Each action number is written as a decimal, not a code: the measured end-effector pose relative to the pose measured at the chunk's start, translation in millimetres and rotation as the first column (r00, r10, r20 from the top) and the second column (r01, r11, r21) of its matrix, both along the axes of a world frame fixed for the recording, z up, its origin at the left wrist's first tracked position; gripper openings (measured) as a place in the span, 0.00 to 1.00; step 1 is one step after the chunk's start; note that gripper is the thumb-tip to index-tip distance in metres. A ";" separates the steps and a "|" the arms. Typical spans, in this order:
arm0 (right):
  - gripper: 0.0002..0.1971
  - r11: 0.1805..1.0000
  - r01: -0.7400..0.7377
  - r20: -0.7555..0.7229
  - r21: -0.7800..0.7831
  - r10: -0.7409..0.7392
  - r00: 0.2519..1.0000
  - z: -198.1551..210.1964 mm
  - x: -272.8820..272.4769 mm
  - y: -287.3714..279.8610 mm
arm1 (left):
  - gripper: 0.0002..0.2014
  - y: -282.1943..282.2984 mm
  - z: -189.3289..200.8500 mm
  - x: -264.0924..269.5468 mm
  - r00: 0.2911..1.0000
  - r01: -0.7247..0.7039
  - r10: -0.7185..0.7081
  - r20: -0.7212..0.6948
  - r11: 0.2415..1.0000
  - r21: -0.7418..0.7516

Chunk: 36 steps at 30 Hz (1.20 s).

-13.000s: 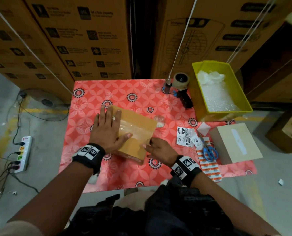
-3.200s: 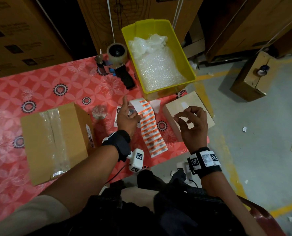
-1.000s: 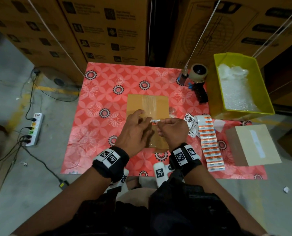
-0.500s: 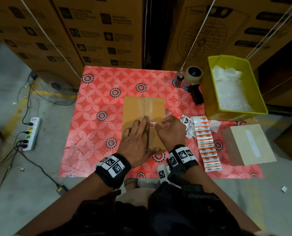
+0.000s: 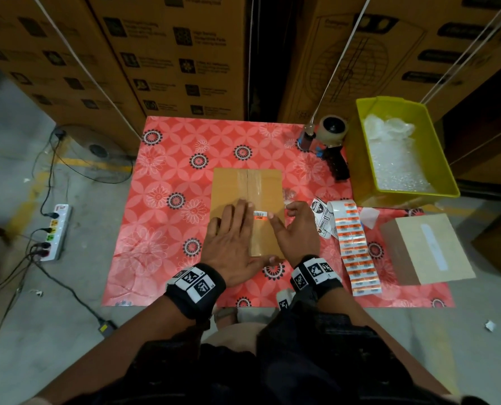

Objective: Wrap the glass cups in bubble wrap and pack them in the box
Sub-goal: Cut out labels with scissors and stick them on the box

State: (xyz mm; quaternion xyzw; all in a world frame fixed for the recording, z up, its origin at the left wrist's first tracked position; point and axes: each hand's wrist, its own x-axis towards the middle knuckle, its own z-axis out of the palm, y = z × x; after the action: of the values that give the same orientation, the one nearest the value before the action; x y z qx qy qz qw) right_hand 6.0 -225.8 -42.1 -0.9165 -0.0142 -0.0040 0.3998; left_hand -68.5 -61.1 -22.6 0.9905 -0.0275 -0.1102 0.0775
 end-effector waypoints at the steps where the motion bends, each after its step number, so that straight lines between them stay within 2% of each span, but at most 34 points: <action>1: 0.31 0.994 -0.001 0.013 -0.109 0.003 1.000 -0.7 -1.7 1.6 | 0.62 1.6 -2.0 -2.3 1.000 -0.011 0.011 0.004 1.000 -0.013; 3: 0.43 0.947 0.026 0.010 -0.319 -0.024 1.000 -0.2 -2.6 9.6 | 0.65 3.0 -3.7 -2.6 1.000 0.003 -0.002 0.014 1.000 -0.025; 5: 0.47 0.916 0.025 -0.018 -0.401 -0.035 0.999 -0.3 0.4 18.1 | 0.67 2.1 -3.9 0.0 1.000 0.025 -0.025 0.001 1.000 -0.006; 7: 0.41 0.929 0.002 -0.079 -0.369 -0.034 0.996 -2.1 6.0 19.3 | 0.68 1.9 -2.3 0.9 1.000 0.015 -0.015 -0.003 1.000 -0.004; 10: 0.27 0.971 0.032 -0.111 -0.237 -0.060 0.992 -5.3 10.3 -0.5 | 0.67 11.8 -1.5 -4.2 0.997 -0.071 0.071 -0.005 0.996 -0.050; 11: 0.21 0.979 0.049 -0.066 -0.197 -0.063 0.996 -4.6 10.1 -10.2 | 0.65 18.5 -1.4 -6.8 0.994 -0.111 0.111 0.003 0.991 -0.072; 13: 0.15 0.987 0.048 0.131 -0.152 -0.028 0.991 -2.5 9.2 -26.5 | 0.61 32.6 1.0 -11.2 0.984 -0.164 0.172 0.049 0.977 -0.134; 15: 0.18 0.978 -0.055 0.293 -0.200 0.113 0.949 2.1 8.2 -31.7 | 0.57 40.0 3.2 -13.5 0.983 -0.133 0.150 0.105 0.979 -0.155; 17: 0.25 0.920 -0.289 0.258 -0.264 0.356 0.898 9.3 3.0 -23.1 | 0.57 35.9 4.5 -13.0 0.993 -0.028 0.041 0.110 0.993 -0.118; 19: 0.32 0.782 -0.504 0.100 -0.367 0.572 0.814 15.7 -6.6 -5.7 | 0.56 25.3 1.9 -12.6 0.993 0.079 -0.073 0.091 0.995 -0.060; 21: 0.37 0.642 -0.583 -0.042 -0.499 0.654 0.756 16.4 -17.8 8.9 | 0.53 18.7 -3.9 -14.0 0.992 0.099 -0.097 0.074 0.995 -0.019; 23: 0.38 0.612 -0.580 -0.064 -0.538 0.656 0.752 14.4 -22.3 10.8 | 0.53 18.4 -5.5 -16.0 0.993 0.051 -0.046 0.105 0.998 -0.039; 24: 0.38 0.639 -0.573 -0.048 -0.513 0.646 0.762 14.0 -21.7 8.0 | 0.55 19.7 -5.0 -16.6 0.993 0.006 0.003 0.119 0.997 -0.073; 26: 0.41 0.774 -0.519 -0.022 -0.363 0.549 0.835 13.9 -21.8 -0.1 | 0.63 25.3 -3.1 -18.7 0.986 -0.133 0.149 0.072 0.973 -0.190; 27: 0.46 0.858 -0.455 -0.044 -0.236 0.459 0.887 11.9 -22.5 -4.5 | 0.69 28.9 -2.0 -19.9 0.971 -0.217 0.236 0.031 0.933 -0.288; 28: 0.52 0.923 -0.377 -0.115 -0.068 0.369 0.922 10.0 -22.9 -7.8 | 0.76 33.6 -3.3 -20.3 0.950 -0.290 0.312 -0.019 0.858 -0.423; 29: 0.59 0.950 -0.287 -0.223 0.124 0.309 0.925 6.0 -21.6 -9.7 | 0.81 37.9 -5.7 -20.6 0.932 -0.332 0.354 -0.073 0.759 -0.560; 30: 0.65 0.933 -0.199 -0.333 0.302 0.298 0.894 4.4 -20.4 -9.5 | 0.84 41.2 -7.5 -20.7 0.929 -0.330 0.357 -0.101 0.671 -0.663; 31: 0.69 0.897 -0.146 -0.400 0.418 0.325 0.857 1.1 -18.8 -8.9 | 0.84 43.6 -11.1 -20.8 0.935 -0.300 0.340 -0.097 0.619 -0.725; 32: 0.73 0.866 -0.163 -0.402 0.473 0.376 0.835 -0.2 -17.0 -8.7 | 0.82 44.9 -14.6 -20.9 0.946 -0.265 0.313 -0.083 0.599 -0.756; 36: 0.83 0.808 -0.423 -0.351 0.410 0.567 0.745 -0.9 -7.7 -5.8 | 0.63 52.8 -22.7 -23.4 0.957 -0.232 0.284 -0.054 0.642 -0.731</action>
State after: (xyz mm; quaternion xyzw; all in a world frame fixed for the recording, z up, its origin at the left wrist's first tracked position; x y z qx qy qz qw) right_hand -1.7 -231.6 -43.0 -0.7801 -0.1646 0.3170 0.5137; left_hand -91.9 -8.4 -45.2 0.8734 0.0698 -0.0453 0.4798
